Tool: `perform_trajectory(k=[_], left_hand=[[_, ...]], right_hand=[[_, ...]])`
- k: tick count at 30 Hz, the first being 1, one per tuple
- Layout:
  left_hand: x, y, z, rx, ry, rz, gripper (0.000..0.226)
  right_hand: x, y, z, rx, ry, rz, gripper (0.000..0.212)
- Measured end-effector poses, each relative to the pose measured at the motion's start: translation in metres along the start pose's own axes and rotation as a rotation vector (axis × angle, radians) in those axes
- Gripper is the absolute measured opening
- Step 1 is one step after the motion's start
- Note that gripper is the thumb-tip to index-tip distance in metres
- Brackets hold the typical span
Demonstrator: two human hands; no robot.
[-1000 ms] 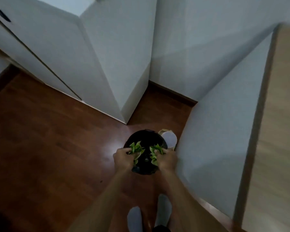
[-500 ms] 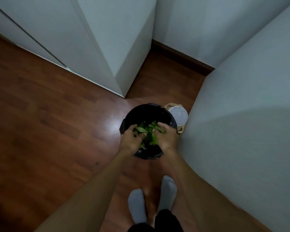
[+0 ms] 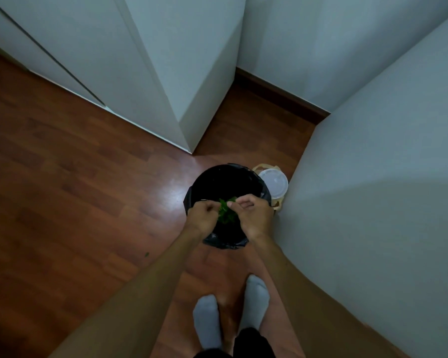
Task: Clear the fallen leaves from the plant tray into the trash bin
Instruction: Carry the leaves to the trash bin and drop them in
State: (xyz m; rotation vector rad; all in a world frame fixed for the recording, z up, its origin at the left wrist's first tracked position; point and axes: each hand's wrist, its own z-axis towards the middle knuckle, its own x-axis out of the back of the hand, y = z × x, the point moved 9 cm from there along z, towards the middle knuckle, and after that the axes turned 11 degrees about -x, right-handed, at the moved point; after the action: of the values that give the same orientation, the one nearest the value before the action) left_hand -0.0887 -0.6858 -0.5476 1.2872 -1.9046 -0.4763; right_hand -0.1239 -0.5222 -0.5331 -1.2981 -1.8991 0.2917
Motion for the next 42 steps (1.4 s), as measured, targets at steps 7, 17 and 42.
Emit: perform_trajectory(k=[7, 17, 42], left_hand=[[0.02, 0.007, -0.005, -0.114, 0.143, 0.038, 0.021], [0.006, 0.02, -0.014, -0.216, -0.104, 0.164, 0.065], [0.026, 0.075, -0.05, -0.422, -0.25, 0.465, 0.049]], right_hand=[[-0.011, 0.008, -0.01, -0.01, -0.093, -0.107, 0.034], [-0.009, -0.004, -0.023, 0.149, -0.136, -0.32, 0.073], [0.025, -0.041, -0.07, -0.001, -0.195, -0.285, 0.064]])
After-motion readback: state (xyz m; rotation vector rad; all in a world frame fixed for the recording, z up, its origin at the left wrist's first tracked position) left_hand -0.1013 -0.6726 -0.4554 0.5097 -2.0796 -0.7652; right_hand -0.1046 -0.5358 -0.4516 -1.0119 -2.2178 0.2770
